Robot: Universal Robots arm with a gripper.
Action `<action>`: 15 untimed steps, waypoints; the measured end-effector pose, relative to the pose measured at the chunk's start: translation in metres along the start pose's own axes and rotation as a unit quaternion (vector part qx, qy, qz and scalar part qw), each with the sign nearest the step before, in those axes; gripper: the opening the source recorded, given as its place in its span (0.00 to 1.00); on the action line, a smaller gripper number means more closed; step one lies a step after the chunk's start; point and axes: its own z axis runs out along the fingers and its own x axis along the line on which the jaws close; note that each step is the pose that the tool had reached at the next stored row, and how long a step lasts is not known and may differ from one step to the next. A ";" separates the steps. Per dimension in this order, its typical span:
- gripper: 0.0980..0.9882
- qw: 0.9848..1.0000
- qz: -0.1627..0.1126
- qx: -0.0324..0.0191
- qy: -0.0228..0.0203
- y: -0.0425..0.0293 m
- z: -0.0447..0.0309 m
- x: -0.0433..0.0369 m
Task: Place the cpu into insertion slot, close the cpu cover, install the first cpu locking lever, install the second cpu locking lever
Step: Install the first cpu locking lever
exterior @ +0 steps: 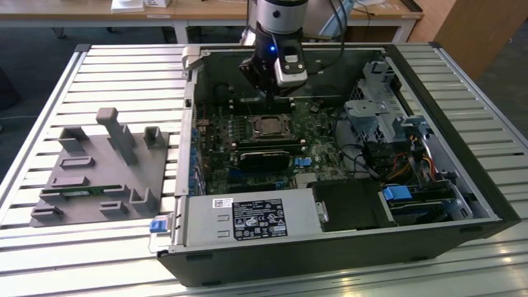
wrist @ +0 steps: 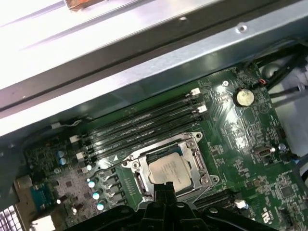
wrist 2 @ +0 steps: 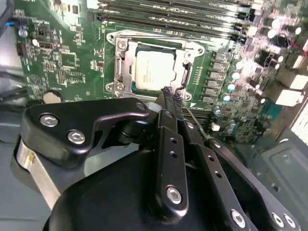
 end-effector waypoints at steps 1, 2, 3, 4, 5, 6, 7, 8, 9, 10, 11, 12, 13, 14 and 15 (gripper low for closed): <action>0.01 1.000 -0.006 0.000 0.000 0.0000 0.0000 0.0000; 0.01 1.000 -0.011 0.000 -0.001 0.0000 -0.0001 -0.0001; 0.01 1.000 -0.016 0.000 -0.001 0.0000 0.0000 0.0000; 0.01 1.000 -0.022 0.000 -0.001 0.0000 0.0000 0.0000; 0.01 1.000 -0.027 0.000 -0.001 0.0000 0.0000 0.0000; 0.01 0.999 -0.033 0.000 -0.001 0.0000 0.0000 0.0000; 0.01 0.999 -0.039 0.000 -0.001 0.0000 0.0000 0.0000; 0.01 0.999 -0.044 0.000 -0.001 0.0000 0.0000 0.0000; 0.01 0.999 -0.050 0.001 -0.001 0.0000 0.0000 0.0000; 0.01 0.998 -0.056 0.001 -0.001 0.0000 0.0000 0.0000; 0.01 0.998 -0.061 0.001 -0.001 0.0000 0.0000 0.0000; 0.01 0.998 -0.067 0.001 -0.001 0.0000 0.0000 0.0000; 0.01 0.997 -0.072 0.001 -0.001 0.0000 0.0000 0.0000; 0.01 0.997 -0.078 0.001 -0.001 0.0000 0.0000 0.0000; 0.01 0.997 -0.083 0.001 -0.001 0.0000 0.0000 0.0000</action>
